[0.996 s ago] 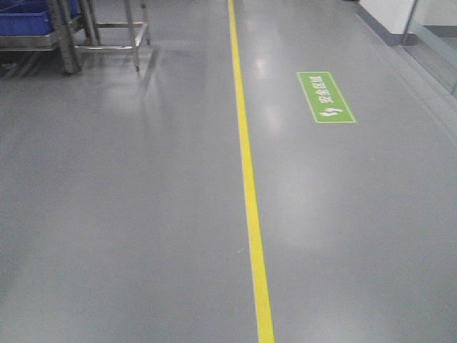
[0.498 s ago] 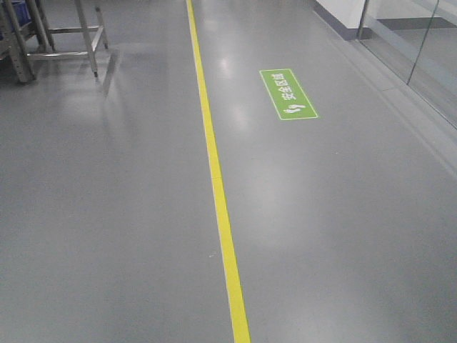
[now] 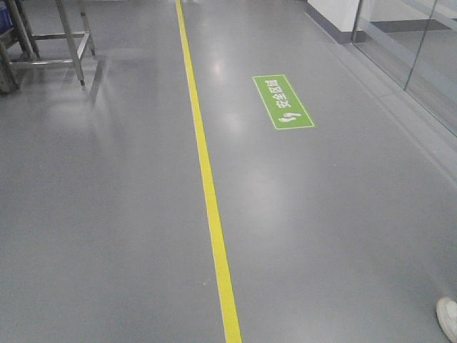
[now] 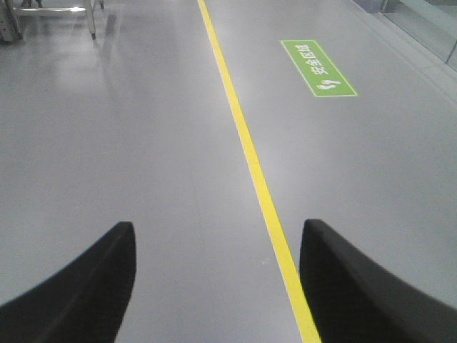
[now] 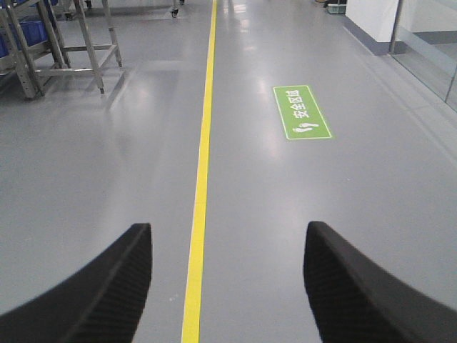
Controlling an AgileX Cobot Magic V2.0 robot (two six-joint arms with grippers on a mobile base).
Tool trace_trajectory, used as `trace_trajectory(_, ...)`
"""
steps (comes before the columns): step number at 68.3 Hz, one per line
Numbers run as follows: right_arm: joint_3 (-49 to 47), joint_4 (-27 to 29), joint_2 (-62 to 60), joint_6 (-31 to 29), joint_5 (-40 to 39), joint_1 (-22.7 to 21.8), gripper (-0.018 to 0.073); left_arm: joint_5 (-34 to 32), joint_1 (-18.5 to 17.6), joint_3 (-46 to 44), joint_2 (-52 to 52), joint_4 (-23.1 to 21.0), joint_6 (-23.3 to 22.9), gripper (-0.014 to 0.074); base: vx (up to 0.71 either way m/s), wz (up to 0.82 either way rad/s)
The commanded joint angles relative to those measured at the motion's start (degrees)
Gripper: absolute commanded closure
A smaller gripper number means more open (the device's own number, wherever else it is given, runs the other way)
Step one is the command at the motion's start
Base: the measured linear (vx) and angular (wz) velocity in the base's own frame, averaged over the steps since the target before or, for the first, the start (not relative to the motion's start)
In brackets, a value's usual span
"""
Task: Move and align brake pads A on conveyor
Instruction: 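Drive along the yellow floor line past the green floor sign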
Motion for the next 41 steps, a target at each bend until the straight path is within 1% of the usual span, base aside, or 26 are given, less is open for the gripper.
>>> trace_trajectory(1, -1.46, -0.4, 0.49, -0.44, -3.96, -0.28, 0.0106, -4.35, -0.26, -1.57, 0.46, -0.39, -0.36, 0.0136, 0.39, 0.13)
trace_trajectory(18, -1.46, -0.4, 0.49, -0.44, -3.96, -0.28, 0.0106, -4.35, -0.26, -1.57, 0.46, -0.39, -0.36, 0.0136, 0.46, 0.17)
trace_trajectory(41, -1.46, -0.4, 0.49, -0.44, -3.96, -0.28, 0.0106, -4.35, -0.26, -1.57, 0.46, -0.39, -0.36, 0.0136, 0.54, 0.14)
